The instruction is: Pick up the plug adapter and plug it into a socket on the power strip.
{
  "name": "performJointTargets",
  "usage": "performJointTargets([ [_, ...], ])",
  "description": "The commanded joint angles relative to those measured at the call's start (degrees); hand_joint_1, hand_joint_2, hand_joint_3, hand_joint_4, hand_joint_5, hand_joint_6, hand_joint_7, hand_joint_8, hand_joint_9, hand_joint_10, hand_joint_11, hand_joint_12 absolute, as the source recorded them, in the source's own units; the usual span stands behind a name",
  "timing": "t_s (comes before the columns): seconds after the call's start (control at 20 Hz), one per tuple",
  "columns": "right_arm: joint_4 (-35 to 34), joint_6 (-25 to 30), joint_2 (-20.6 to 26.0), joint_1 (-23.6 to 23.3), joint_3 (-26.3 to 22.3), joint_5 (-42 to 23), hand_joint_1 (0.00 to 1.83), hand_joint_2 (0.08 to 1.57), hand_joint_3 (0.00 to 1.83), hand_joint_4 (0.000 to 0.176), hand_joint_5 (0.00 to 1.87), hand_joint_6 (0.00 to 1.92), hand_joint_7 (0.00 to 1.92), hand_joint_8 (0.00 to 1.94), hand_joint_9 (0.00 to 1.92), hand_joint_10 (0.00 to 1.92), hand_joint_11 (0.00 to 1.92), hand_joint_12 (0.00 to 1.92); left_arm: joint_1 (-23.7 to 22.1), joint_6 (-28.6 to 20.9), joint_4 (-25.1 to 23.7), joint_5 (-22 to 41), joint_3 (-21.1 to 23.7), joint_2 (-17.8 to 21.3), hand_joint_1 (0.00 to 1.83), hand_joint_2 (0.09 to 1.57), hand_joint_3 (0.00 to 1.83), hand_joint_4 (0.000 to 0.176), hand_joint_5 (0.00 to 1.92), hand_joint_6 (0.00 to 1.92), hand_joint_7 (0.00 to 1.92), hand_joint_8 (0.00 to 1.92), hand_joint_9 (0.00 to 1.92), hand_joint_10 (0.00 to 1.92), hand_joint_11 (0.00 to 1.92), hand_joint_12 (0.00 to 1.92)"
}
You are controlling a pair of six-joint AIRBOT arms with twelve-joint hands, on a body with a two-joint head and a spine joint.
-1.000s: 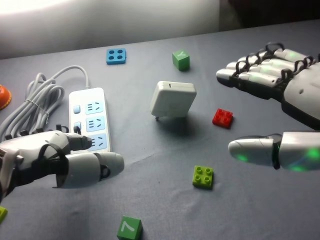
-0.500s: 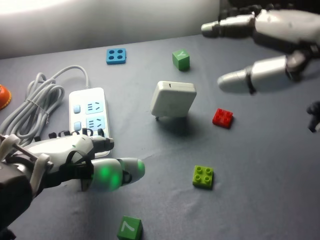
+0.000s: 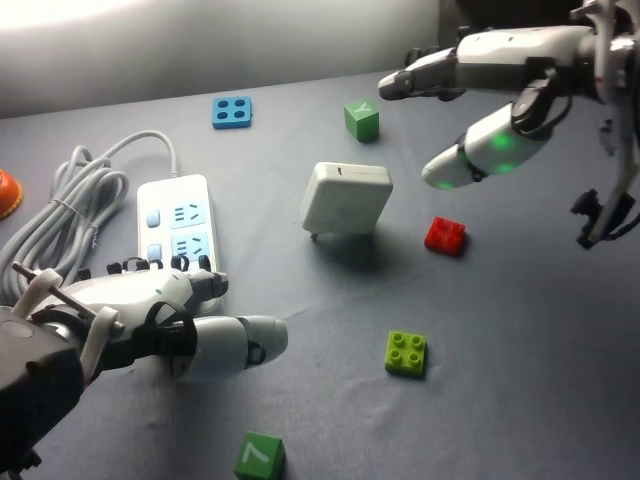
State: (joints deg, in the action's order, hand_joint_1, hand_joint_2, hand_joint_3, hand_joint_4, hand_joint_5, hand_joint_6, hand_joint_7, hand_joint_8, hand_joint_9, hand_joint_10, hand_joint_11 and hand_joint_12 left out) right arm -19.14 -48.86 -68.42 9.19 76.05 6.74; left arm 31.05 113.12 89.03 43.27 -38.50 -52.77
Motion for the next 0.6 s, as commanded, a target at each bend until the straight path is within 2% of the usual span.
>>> performJointTargets([
  [0.0, -0.69, 0.01, -0.55, 0.1, 0.58, -5.83, 0.98, 1.11, 0.0, 0.0, 0.21, 0.0, 0.18, 0.0, 0.17, 0.0, 0.0, 0.57, 0.2, -0.32, -2.6, 2.08, -0.5, -0.39, 0.0, 1.23, 0.0, 0.0, 0.12, 0.0, 0.11, 0.0, 0.11, 0.0, 0.0, 0.42],
  [0.25, -0.7, -1.16, -6.3, 1.56, 5.2, -7.17, 0.93, 1.14, 0.01, 0.0, 0.17, 0.0, 0.15, 0.0, 0.15, 0.0, 0.0, 0.52, 1.67, -1.5, -4.04, 2.41, -1.44, -1.44, 0.0, 1.23, 0.0, 0.0, 0.12, 0.0, 0.1, 0.0, 0.1, 0.0, 0.0, 0.41],
  [0.3, -0.21, -1.7, -7.14, 2.04, 5.94, -9.05, 0.93, 1.14, 0.01, 0.0, 0.17, 0.0, 0.15, 0.0, 0.15, 0.0, 0.0, 0.51, 1.81, -1.5, -4.04, 2.4, -1.29, -1.28, 0.0, 1.23, 0.0, 0.0, 0.12, 0.0, 0.1, 0.0, 0.1, 0.0, 0.0, 0.41],
  [0.35, 0.05, -1.7, -7.72, 2.28, 6.43, -9.92, 0.88, 1.15, 0.01, 0.0, 0.13, 0.0, 0.12, 0.0, 0.14, 0.0, 0.0, 0.52, 1.89, -1.45, -4.04, 2.39, -1.12, -1.15, 0.0, 1.16, 0.0, 0.0, 0.02, 0.0, 0.02, 0.0, 0.02, 0.0, 0.0, 0.08],
  [0.4, 0.04, -1.5, -8.59, 2.42, 7.23, -9.36, 0.87, 1.15, 0.01, 0.0, 0.12, 0.0, 0.11, 0.0, 0.13, 0.0, 0.0, 0.52, 2.14, -1.22, -4.05, 2.12, -0.68, -0.82, 0.0, 1.14, 0.0, 0.0, 0.0, 0.0, 0.0, 0.0, 0.0, 0.0, 0.0, 0.02],
  [0.55, -0.48, -1.28, -9.82, 3.01, 8.46, -8.23, 0.89, 1.15, 0.01, 0.0, 0.1, 0.0, 0.08, 0.0, 0.1, 0.0, 0.0, 0.45, 2.9, -1.2, -5.03, 2.12, 0.4, -0.01, 0.0, 1.13, 0.0, 0.0, 0.0, 0.0, 0.0, 0.0, 0.0, 0.0, 0.0, 0.0],
])
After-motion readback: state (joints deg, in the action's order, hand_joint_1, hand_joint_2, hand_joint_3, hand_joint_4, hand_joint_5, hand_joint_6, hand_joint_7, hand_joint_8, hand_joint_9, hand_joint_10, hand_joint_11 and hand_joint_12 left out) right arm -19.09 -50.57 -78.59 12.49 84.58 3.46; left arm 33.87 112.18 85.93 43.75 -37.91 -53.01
